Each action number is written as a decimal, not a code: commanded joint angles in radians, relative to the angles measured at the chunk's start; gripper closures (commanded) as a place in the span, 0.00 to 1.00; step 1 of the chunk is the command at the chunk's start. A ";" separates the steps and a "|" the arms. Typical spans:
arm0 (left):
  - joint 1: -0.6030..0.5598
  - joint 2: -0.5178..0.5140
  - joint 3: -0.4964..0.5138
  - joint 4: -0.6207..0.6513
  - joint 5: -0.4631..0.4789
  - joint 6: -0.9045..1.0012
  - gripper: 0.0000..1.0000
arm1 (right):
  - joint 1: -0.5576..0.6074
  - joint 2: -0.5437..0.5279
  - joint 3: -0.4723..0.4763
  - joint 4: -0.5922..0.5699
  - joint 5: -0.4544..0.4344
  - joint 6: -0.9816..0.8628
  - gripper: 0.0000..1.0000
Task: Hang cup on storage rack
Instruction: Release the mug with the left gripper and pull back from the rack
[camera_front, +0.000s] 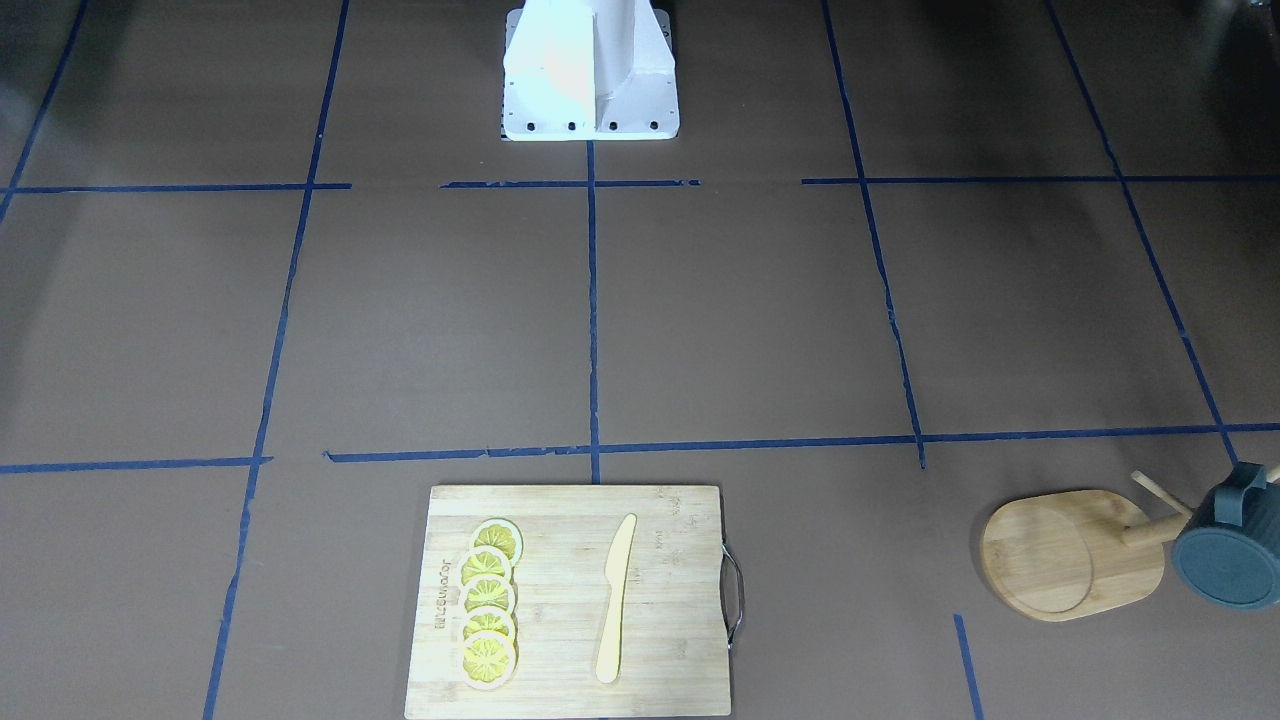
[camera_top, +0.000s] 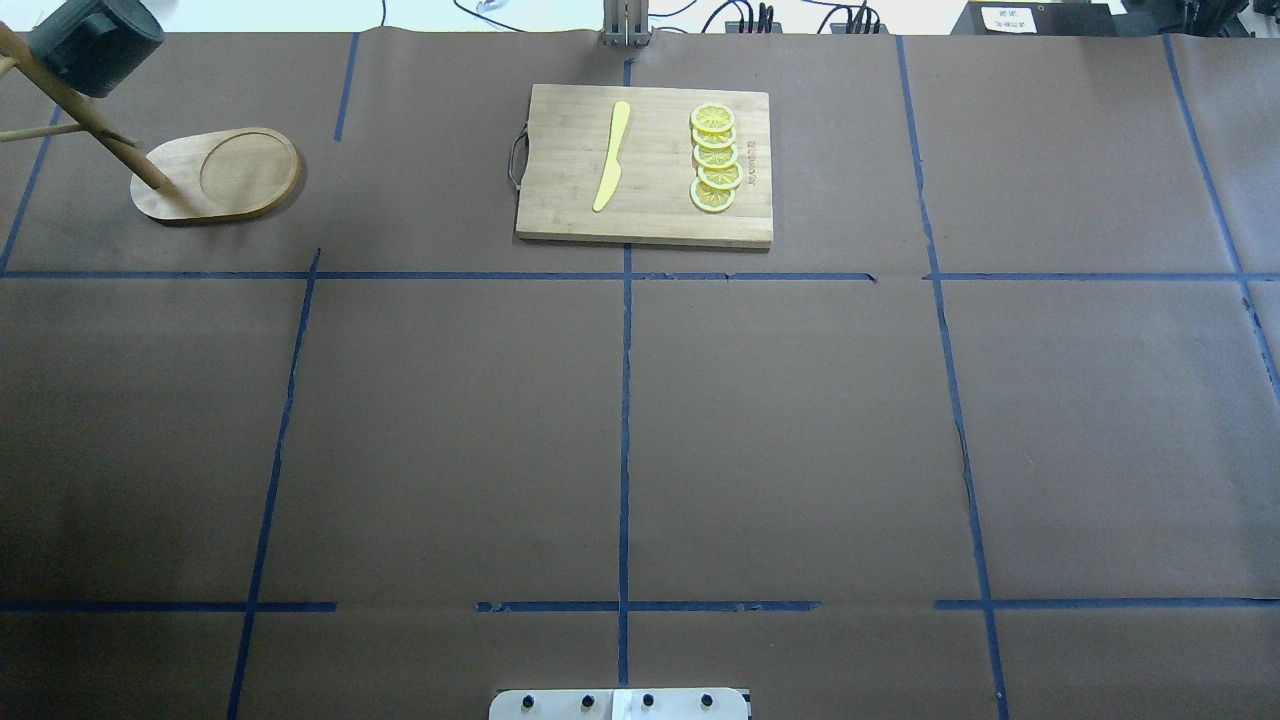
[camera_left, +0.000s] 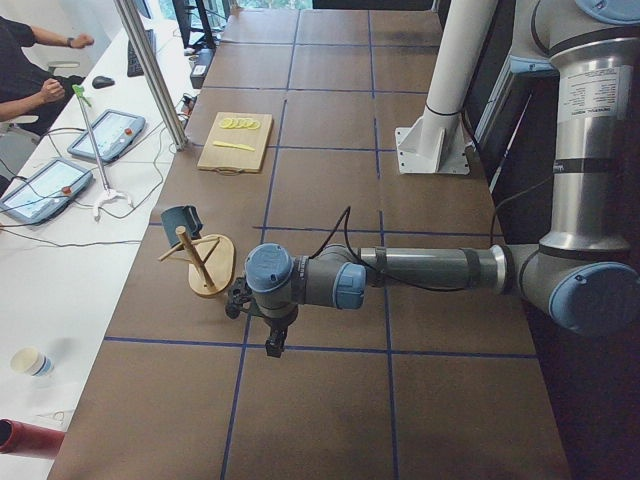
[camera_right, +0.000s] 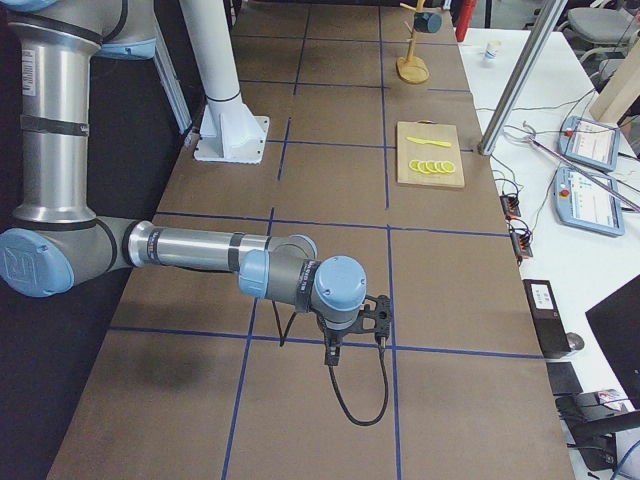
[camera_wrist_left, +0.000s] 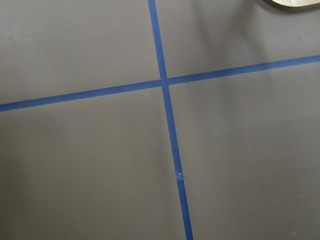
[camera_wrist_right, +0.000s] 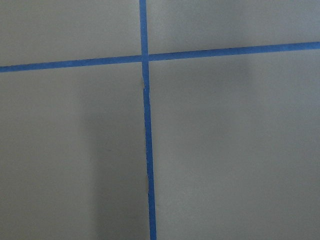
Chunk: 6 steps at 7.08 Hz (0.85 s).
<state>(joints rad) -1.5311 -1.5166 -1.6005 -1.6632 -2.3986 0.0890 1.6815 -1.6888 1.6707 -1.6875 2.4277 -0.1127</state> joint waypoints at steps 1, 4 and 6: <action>0.000 0.007 0.004 0.002 0.007 -0.008 0.00 | 0.001 -0.006 0.000 0.000 -0.018 0.007 0.00; -0.061 -0.002 -0.015 0.066 0.004 0.000 0.00 | 0.000 -0.002 0.003 0.000 -0.026 0.007 0.00; -0.081 -0.004 -0.015 0.066 0.004 0.000 0.00 | 0.000 0.004 0.004 0.000 -0.027 0.007 0.00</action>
<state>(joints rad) -1.6011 -1.5188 -1.6146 -1.6000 -2.3943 0.0886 1.6820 -1.6869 1.6743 -1.6874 2.4020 -0.1058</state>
